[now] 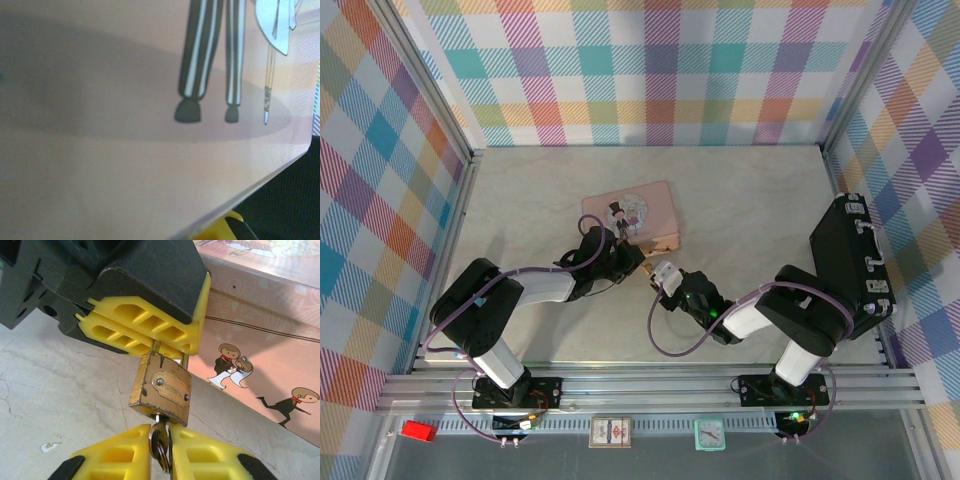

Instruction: Unlock the padlock with the key

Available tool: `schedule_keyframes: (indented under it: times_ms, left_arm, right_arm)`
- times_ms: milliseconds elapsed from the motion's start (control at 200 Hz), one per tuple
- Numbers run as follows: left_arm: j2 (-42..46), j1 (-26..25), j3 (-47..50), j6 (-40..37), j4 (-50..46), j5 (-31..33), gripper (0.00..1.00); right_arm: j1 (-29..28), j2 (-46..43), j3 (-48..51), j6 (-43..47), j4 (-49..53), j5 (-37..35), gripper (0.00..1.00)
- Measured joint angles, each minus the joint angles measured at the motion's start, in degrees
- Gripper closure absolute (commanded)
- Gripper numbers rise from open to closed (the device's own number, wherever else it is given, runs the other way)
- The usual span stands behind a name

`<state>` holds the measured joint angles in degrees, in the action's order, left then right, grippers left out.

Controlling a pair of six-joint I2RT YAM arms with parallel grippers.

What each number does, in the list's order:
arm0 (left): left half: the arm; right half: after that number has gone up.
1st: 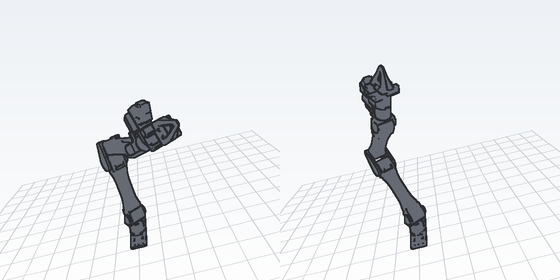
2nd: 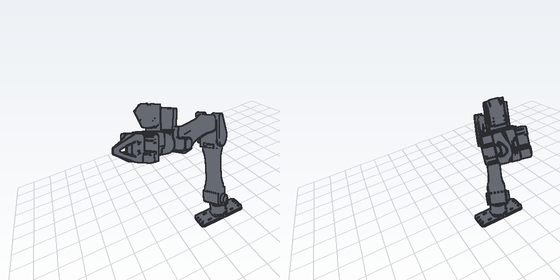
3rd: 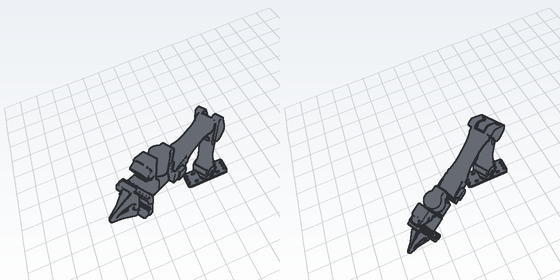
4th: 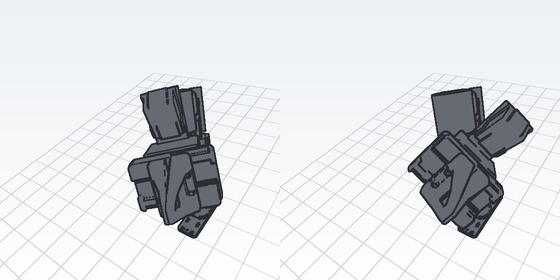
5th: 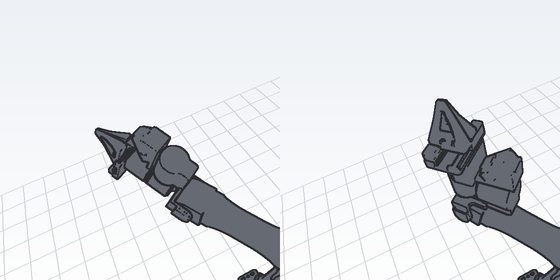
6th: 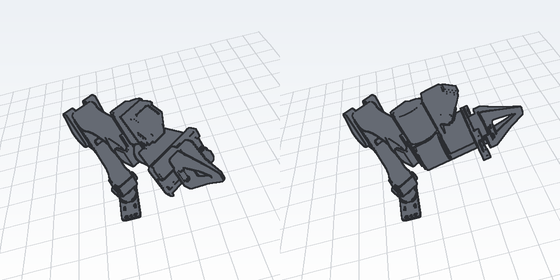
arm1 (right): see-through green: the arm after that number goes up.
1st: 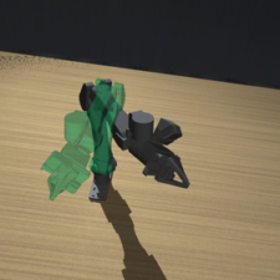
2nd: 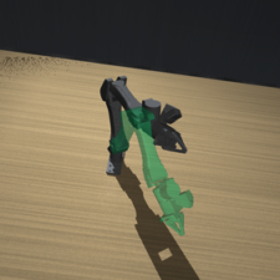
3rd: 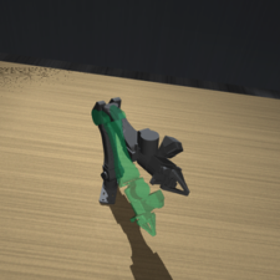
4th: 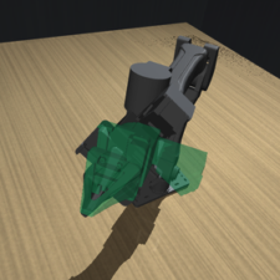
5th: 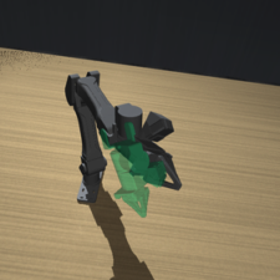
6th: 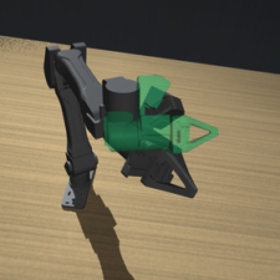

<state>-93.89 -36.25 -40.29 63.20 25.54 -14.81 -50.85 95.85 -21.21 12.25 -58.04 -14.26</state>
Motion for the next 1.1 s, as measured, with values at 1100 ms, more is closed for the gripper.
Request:
schedule_keyframes:
  times_ms: [1100]
  left_arm:
    - [-0.13, -1.22, -0.02, 1.29, 1.07, 1.77, 1.0]
  right_arm:
    - [9.27, -4.94, 0.0, -35.45, 7.58, 23.04, 1.0]
